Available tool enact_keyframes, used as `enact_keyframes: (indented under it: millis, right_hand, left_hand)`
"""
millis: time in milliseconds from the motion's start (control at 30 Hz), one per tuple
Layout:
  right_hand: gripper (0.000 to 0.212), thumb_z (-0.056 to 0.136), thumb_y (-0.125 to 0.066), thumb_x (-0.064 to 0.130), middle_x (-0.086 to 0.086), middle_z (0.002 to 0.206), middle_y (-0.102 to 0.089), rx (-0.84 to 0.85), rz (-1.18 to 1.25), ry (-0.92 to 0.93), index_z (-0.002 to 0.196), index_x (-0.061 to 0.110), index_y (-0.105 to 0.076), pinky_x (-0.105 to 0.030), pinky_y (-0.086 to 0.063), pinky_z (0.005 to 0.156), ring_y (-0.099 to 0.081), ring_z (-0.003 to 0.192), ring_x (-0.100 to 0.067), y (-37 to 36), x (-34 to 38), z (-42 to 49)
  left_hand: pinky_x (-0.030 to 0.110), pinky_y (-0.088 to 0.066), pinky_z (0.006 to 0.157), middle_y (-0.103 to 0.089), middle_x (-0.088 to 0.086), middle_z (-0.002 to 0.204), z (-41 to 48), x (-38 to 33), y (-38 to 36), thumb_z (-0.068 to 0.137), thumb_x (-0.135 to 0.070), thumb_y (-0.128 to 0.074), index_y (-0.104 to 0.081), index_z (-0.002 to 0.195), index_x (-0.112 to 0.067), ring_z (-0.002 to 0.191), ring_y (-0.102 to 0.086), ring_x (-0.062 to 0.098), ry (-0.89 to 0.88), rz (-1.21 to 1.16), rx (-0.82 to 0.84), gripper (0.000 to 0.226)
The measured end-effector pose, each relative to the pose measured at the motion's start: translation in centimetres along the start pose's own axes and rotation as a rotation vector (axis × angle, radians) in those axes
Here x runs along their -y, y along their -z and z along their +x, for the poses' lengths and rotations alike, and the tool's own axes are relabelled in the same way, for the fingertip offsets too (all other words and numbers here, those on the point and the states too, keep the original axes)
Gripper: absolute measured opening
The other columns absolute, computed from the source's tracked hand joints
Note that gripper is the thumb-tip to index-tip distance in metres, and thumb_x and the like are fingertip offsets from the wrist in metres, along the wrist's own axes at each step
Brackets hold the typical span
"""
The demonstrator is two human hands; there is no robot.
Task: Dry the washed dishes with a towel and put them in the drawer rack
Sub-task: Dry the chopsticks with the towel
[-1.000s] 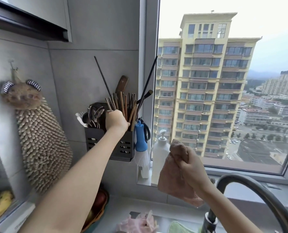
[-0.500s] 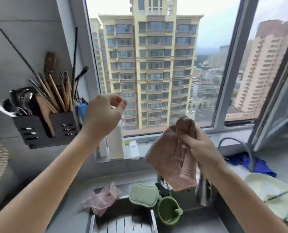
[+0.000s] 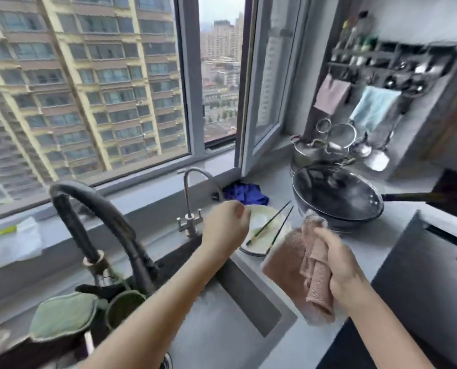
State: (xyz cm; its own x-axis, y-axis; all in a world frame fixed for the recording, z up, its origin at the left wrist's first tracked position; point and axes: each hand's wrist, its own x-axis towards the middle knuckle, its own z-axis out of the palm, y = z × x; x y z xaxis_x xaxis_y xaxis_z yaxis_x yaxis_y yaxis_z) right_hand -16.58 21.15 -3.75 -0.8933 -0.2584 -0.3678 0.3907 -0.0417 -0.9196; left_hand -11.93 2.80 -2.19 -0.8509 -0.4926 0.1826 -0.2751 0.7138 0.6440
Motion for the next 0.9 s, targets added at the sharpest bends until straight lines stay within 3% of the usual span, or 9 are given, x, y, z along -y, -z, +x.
enact_keyframes:
  millis: [133, 267, 400, 500, 600, 700, 767, 833, 900]
  right_hand:
    - [0.020, 0.095, -0.045, 0.029, -0.011, 0.058, -0.044, -0.116, 0.039, 0.002, 0.097, 0.009, -0.050, -0.027, -0.040, 0.042, -0.045, 0.038, -0.022, 4.1, 1.3, 3.6]
    - [0.015, 0.097, -0.044, 0.024, -0.012, 0.064, -0.047, -0.104, 0.012, 0.012, 0.097, 0.010, -0.050, -0.023, -0.042, 0.037, -0.047, 0.037, -0.020, 5.8, 2.3, 7.6]
    - [0.013, 0.096, -0.045, 0.025, -0.010, 0.067, -0.050, -0.070, -0.007, -0.024, 0.094, 0.013, -0.051, -0.025, -0.043, 0.044, -0.049, 0.049, -0.022, 6.5, 3.3, 11.1]
    - [0.022, 0.095, -0.047, 0.028, -0.007, 0.086, -0.059, -0.039, -0.015, -0.034, 0.109, 0.014, -0.056, -0.029, -0.041, 0.056, -0.054, 0.069, -0.024, 7.1, 3.6, 13.2]
    - [0.027, 0.094, -0.048, 0.029, -0.007, 0.097, -0.060, -0.013, -0.002, -0.038, 0.115, 0.015, -0.057, -0.029, -0.040, 0.058, -0.055, 0.078, -0.024, 7.4, 3.6, 14.7]
    - [0.028, 0.091, -0.051, 0.031, -0.010, 0.109, -0.061, -0.001, 0.006, -0.038, 0.115, 0.017, -0.057, -0.033, -0.046, 0.067, -0.057, 0.092, -0.029, 7.4, 3.5, 15.6]
    - [0.041, 0.084, -0.055, 0.034, -0.012, 0.121, -0.061, -0.010, 0.010, -0.030, 0.121, 0.015, -0.056, -0.042, -0.047, 0.083, -0.057, 0.108, -0.033, 7.5, 3.3, 15.9]
    - [0.045, 0.085, -0.054, 0.033, -0.012, 0.121, -0.060, -0.012, 0.020, -0.026, 0.125, 0.013, -0.054, -0.039, -0.046, 0.078, -0.056, 0.107, -0.031, 7.6, 3.3, 15.9]
    - [0.042, 0.088, -0.053, 0.032, -0.011, 0.116, -0.060, -0.012, 0.036, -0.030, 0.125, 0.012, -0.054, -0.036, -0.044, 0.073, -0.055, 0.103, -0.030, 7.8, 3.1, 15.8]
  left_hand:
    - [0.034, -0.045, 0.078, -0.068, 0.016, 0.098, 3.9, 1.7, -10.1, 0.091, -0.023, -0.050, -0.067, 0.094, 0.000, 0.097, -0.060, 0.033, 0.110, 0.122, 0.233, 0.028]
    - [0.032, -0.040, 0.071, -0.066, 0.015, 0.100, 6.9, 3.4, -16.1, 0.089, -0.032, -0.053, -0.063, 0.096, -0.003, 0.096, -0.059, 0.032, 0.127, 0.289, 0.368, 0.031]
    - [0.030, -0.035, 0.064, -0.067, 0.009, 0.094, 9.2, 3.9, -19.6, 0.083, -0.039, -0.055, -0.062, 0.091, -0.011, 0.091, -0.059, 0.028, 0.100, 0.474, 0.301, 0.030]
    - [0.029, -0.032, 0.067, -0.068, 0.009, 0.092, 10.5, 3.6, -21.3, 0.089, -0.046, -0.049, -0.064, 0.088, -0.010, 0.094, -0.055, 0.027, 0.077, 0.587, 0.305, 0.039]
    - [0.029, -0.032, 0.066, -0.068, 0.008, 0.088, 11.2, 3.3, -22.1, 0.090, -0.053, -0.046, -0.061, 0.077, -0.013, 0.096, -0.054, 0.026, 0.083, 0.589, 0.315, 0.045]
    - [0.029, -0.029, 0.062, -0.061, 0.006, 0.075, 11.4, 3.1, -22.3, 0.088, -0.044, -0.050, -0.042, 0.059, -0.013, 0.088, -0.055, 0.027, 0.101, 0.579, 0.348, 0.042]
    - [0.028, -0.028, 0.054, -0.051, 0.002, 0.062, 11.4, 3.5, -22.7, 0.081, -0.033, -0.052, -0.044, 0.061, -0.013, 0.077, -0.054, 0.028, 0.118, 0.527, 0.371, 0.030]
    - [0.029, -0.027, 0.049, -0.044, 0.001, 0.054, 11.2, 3.9, -22.9, 0.075, -0.039, -0.054, -0.058, 0.072, -0.016, 0.063, -0.049, 0.025, 0.135, 0.455, 0.363, 0.024]
    - [0.029, -0.022, 0.044, -0.039, 0.001, 0.053, 11.2, 4.2, -22.9, 0.079, -0.028, -0.054, -0.049, 0.062, -0.013, 0.055, -0.041, 0.020, 0.179, 0.455, 0.371, 0.023]
